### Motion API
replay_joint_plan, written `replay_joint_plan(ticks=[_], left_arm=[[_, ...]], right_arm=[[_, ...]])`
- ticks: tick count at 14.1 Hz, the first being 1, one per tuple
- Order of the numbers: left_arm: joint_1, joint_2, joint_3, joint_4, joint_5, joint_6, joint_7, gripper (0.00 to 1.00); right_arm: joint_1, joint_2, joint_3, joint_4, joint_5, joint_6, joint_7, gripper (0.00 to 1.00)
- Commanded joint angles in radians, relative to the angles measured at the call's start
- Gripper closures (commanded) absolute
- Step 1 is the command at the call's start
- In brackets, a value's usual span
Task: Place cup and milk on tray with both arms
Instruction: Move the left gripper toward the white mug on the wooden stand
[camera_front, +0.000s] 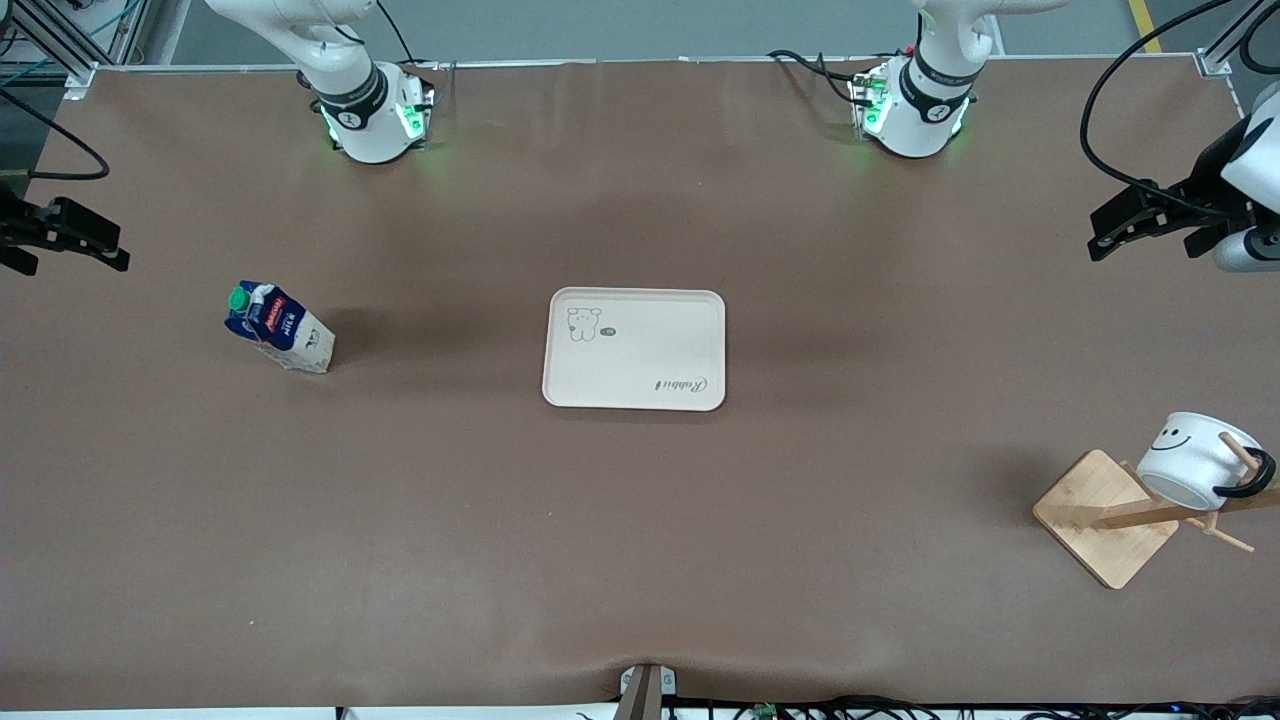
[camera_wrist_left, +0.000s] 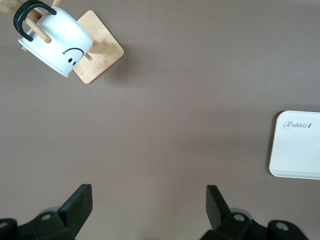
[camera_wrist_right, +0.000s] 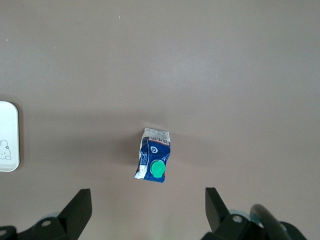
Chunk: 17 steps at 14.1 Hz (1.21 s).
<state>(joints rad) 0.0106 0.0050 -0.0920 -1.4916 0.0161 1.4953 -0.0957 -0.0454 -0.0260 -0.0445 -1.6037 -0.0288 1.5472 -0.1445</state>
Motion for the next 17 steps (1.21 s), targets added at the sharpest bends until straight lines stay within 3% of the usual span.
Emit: replay_joint_plan(ticks=[1, 7, 11, 17], left_arm=[[0.0, -0.006, 0.006, 0.017, 0.001, -0.018, 0.022, 0.0], [0.022, 0.001, 0.018, 0.014, 0.03, -0.024, 0.037, 0.0], [0.089, -0.003, 0.021, -0.027, 0.019, -0.007, 0.071, 0.0], [0.193, -0.036, 0.02, -0.16, -0.019, 0.175, 0.076, 0.0]], right_arm=[[-0.002, 0.012, 0.002, 0.027, 0.012, -0.019, -0.01, 0.0], [-0.01, 0.012, 0.002, 0.025, 0.012, -0.019, -0.01, 0.0], [-0.011, 0.014, 0.002, 0.025, 0.012, -0.019, -0.01, 0.0], [-0.011, 0.014, 0.002, 0.022, 0.012, -0.021, -0.01, 0.0]])
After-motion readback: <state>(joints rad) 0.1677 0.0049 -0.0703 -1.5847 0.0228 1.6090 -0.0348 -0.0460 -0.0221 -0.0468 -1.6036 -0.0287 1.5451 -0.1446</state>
